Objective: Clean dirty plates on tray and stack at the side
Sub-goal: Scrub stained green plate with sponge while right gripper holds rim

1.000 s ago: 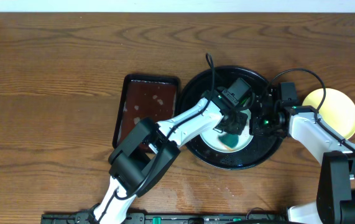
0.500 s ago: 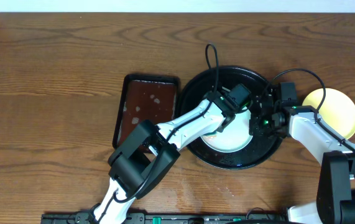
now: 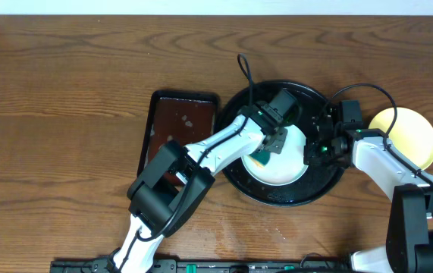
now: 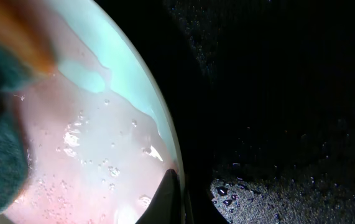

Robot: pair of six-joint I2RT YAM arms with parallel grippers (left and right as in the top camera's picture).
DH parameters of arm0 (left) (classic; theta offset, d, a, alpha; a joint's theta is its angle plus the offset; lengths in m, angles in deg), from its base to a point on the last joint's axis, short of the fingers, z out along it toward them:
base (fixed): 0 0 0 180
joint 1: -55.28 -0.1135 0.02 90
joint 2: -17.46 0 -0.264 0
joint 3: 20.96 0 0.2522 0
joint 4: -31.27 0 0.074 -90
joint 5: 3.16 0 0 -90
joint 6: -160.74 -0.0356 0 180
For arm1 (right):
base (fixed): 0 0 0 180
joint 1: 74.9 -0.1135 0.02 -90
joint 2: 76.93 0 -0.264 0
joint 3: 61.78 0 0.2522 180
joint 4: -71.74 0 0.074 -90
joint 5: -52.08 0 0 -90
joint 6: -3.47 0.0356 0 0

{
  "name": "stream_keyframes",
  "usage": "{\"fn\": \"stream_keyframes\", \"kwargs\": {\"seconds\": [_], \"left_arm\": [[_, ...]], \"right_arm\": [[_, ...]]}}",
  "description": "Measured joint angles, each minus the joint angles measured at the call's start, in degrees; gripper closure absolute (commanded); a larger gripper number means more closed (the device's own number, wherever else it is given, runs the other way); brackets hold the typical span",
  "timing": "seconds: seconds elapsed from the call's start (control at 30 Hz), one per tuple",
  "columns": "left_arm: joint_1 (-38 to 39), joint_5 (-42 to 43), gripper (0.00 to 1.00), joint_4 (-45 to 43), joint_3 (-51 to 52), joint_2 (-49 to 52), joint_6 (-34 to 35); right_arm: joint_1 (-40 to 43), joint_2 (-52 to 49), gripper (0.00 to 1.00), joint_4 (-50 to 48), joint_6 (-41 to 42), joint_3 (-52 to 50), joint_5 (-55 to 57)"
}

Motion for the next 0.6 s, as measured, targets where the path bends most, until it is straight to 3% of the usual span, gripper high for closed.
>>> {"fn": "stream_keyframes", "kwargs": {"seconds": [0.3,0.6], "left_arm": [[2.19,13.51,0.92,-4.02,0.09,0.66,0.28],[2.23,13.40,0.92,2.14,-0.68,0.63,0.94]], "right_arm": [[0.00,0.00,0.99,-0.02,0.00,0.00,0.02],[0.00,0.00,0.99,-0.04,0.00,0.00,-0.35]]}}
